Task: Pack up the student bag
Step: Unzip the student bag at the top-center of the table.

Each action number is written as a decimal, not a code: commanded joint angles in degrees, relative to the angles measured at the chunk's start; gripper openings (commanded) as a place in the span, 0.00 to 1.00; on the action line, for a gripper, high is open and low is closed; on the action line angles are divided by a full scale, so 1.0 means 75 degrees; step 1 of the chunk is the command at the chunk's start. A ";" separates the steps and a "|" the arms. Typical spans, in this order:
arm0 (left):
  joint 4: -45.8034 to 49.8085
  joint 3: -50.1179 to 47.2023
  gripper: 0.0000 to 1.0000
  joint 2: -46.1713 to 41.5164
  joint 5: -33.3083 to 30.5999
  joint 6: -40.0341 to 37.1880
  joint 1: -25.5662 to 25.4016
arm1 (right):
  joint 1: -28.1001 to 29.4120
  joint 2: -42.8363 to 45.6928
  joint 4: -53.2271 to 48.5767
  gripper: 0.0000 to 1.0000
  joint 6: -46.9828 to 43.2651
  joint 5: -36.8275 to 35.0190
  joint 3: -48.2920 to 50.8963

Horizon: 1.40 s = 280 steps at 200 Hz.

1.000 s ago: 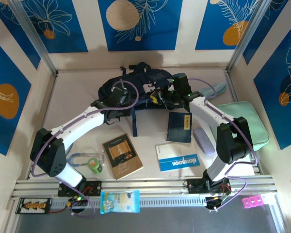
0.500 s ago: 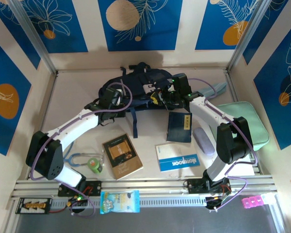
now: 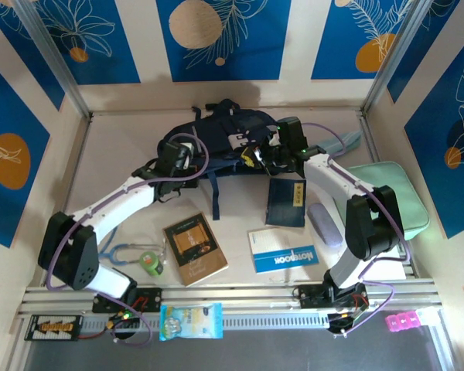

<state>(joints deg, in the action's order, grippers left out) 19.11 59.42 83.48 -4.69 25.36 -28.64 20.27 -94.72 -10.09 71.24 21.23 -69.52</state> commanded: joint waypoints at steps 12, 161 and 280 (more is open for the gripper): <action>0.0753 -0.0608 0.00 -0.0411 -0.0914 0.0317 0.0827 | -0.0753 -0.0152 -0.0043 0.00 -0.0988 -0.0027 -0.0126; -0.0780 -0.1037 0.48 -0.0650 0.2139 -0.0687 0.0441 | -0.0274 0.0059 -0.0130 0.00 -0.0750 0.0239 -0.0639; -0.2475 -0.0532 0.86 0.0676 0.3030 0.0381 0.0772 | -0.0293 0.0086 0.0041 0.00 -0.0682 0.0580 -0.0535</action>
<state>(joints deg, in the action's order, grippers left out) 3.38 52.69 87.79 16.29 27.77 -23.97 17.89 -96.95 -12.93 66.06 21.47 -72.01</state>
